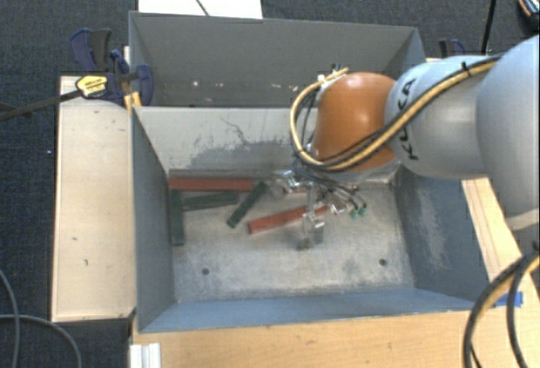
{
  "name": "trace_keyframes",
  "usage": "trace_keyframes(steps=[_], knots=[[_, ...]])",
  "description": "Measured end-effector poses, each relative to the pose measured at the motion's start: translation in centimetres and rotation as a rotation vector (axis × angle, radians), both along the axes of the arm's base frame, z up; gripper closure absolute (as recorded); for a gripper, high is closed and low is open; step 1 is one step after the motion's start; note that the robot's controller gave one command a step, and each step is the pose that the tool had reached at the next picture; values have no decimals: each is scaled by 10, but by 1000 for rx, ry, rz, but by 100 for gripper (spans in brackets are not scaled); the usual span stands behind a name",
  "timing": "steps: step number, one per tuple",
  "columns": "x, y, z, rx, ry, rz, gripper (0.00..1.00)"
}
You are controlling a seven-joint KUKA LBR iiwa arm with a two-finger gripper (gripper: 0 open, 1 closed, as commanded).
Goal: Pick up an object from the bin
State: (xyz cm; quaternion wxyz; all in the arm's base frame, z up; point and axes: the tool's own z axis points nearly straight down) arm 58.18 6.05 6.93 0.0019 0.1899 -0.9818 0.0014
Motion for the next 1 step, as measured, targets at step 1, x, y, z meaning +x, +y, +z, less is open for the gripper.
trace_keyframes(steps=[1], knots=[[1,6,4,5,-6,2,100]])
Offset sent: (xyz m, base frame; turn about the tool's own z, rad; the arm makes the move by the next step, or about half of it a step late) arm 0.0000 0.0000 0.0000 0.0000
